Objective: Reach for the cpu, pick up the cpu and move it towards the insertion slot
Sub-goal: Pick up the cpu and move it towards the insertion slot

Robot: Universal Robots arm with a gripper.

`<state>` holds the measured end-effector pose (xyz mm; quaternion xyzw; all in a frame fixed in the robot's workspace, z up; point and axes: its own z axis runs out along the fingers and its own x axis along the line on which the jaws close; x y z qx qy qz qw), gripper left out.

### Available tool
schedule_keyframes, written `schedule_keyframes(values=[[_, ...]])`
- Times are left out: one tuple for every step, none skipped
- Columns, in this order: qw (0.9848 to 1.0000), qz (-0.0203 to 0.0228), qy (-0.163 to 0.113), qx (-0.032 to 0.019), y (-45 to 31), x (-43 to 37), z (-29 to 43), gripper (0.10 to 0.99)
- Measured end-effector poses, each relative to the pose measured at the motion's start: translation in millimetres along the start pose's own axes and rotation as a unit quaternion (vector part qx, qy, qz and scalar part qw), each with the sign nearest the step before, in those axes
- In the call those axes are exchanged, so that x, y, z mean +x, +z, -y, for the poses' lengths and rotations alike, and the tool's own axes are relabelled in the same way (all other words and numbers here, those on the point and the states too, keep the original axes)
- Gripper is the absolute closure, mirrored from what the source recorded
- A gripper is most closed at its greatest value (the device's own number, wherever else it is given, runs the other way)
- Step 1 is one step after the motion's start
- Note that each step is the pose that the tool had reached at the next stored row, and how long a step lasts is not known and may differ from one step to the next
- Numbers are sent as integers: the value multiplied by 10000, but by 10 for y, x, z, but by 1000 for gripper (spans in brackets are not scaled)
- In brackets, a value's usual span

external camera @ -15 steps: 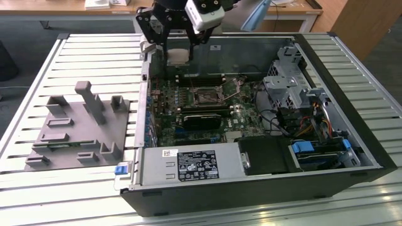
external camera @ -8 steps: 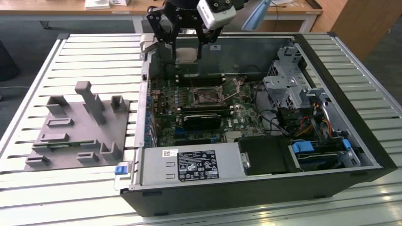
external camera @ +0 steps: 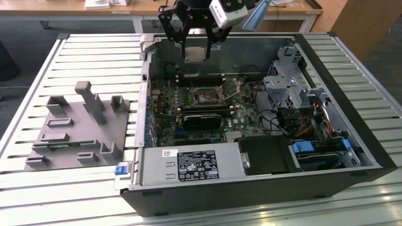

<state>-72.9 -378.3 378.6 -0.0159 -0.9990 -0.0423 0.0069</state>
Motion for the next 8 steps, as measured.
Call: schedule_keyframes(values=[[10000, 2, 3, 0, 1, -22, -5, 545], [10000, 5, 6, -1, 3, -44, -10, 545], [10000, 7, 9, -1, 4, -64, -14, 545], [10000, 10, 13, -1, 5, -85, -19, 545], [10000, 12, 16, -1, 6, -104, -23, 545], [10000, 15, 19, -1, 7, -121, -26, 545], [10000, 18, 23, -1, 8, -137, -29, 545], [10000, 21, 25, -1, 9, -153, -31, 545]])
